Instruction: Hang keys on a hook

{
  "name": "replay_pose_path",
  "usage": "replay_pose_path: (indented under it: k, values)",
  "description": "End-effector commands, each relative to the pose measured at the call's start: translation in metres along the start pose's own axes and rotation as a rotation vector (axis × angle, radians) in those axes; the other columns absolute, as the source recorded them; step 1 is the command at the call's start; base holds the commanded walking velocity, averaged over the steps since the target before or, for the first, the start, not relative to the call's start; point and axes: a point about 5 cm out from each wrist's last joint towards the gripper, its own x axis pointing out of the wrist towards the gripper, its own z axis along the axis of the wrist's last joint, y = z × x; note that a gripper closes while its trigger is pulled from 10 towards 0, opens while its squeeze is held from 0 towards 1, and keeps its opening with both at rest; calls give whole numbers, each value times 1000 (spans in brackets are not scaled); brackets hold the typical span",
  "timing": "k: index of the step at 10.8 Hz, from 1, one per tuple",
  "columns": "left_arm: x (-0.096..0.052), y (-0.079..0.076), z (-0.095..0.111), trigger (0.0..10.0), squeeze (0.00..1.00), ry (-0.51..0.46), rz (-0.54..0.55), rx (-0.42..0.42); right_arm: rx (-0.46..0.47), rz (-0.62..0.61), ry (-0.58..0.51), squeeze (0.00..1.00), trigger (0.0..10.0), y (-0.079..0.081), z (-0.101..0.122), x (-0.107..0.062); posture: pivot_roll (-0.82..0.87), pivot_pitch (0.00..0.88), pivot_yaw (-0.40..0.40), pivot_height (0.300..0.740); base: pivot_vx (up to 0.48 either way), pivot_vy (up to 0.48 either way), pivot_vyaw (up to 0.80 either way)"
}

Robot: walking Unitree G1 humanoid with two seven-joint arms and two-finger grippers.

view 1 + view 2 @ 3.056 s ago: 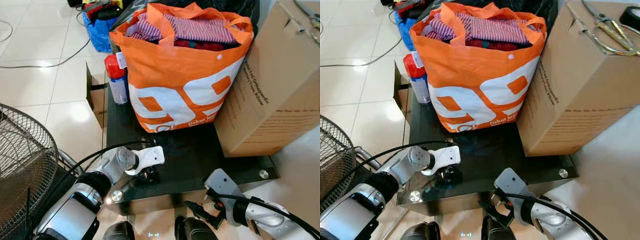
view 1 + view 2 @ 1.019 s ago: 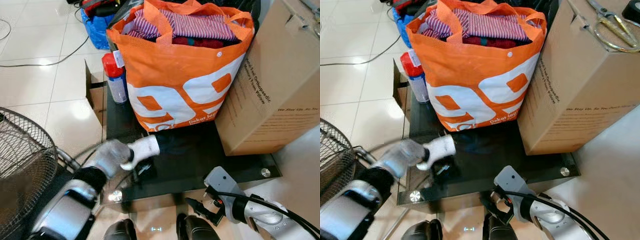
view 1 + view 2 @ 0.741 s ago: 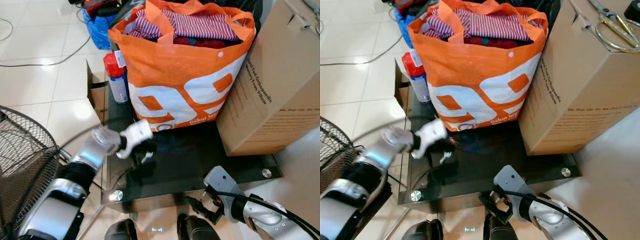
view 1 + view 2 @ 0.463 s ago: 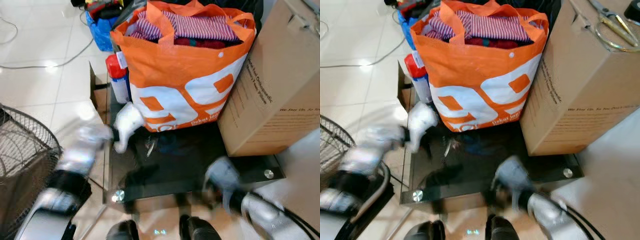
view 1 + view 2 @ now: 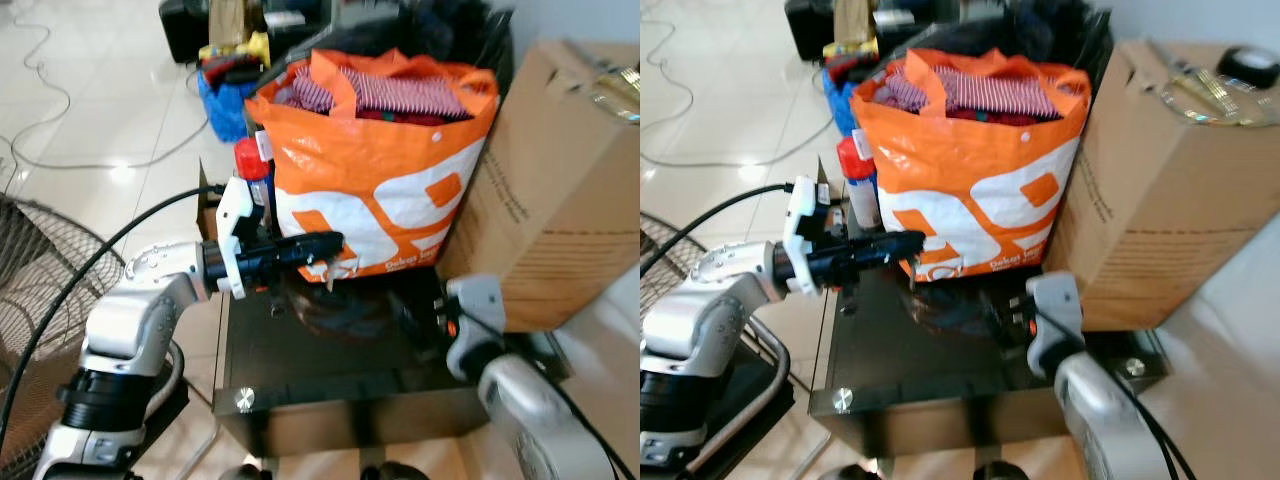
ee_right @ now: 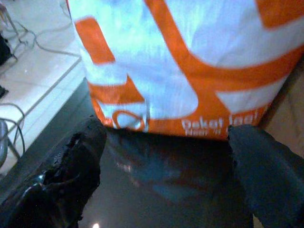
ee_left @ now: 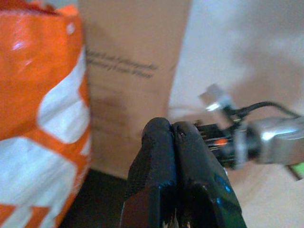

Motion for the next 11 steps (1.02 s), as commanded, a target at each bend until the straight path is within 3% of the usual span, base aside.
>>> replay_pose_path:
  k: [1, 2, 3, 5, 7, 9, 11]
  values:
    - [1, -3, 13, 0, 0, -53, -62, -29, -21, -28, -24, 0, 10000, -12, 5, 6, -146, 0, 5, 740, 0, 0, 0]
    - [0, -3, 28, 0, 0, -144, -132, -109, -36, -32, -46, 0, 10000, -18, 10, 11, -140, 0, 0, 740, 0, 0, 0]
    - [-3, -3, 36, 0, 0, -169, -169, -138, -46, -36, -43, 0, 10000, -22, 9, 14, -124, 0, -18, 740, 0, 0, 0]
    - [-17, -4, 50, 0, 0, -229, -204, -173, -41, -20, -51, 0, 10000, -17, 9, 20, -100, 0, -42, 740, 0, 0, 0]
    - [-34, -8, 56, 0, 0, -299, -283, -299, -42, -15, -73, 0, 10000, -16, 10, 28, -110, 0, -11, 740, 0, 0, 0]
    - [-38, -4, 59, 0, 0, -383, -278, -352, -16, -30, -98, 0, 10000, -17, 12, 23, -112, 0, -4, 740, 0, 0, 0]
    - [-37, 1, 51, 0, 0, -331, -206, -346, -3, -24, -115, 0, 10000, -20, 13, 19, -116, 0, -1, 740, 0, 0, 0]
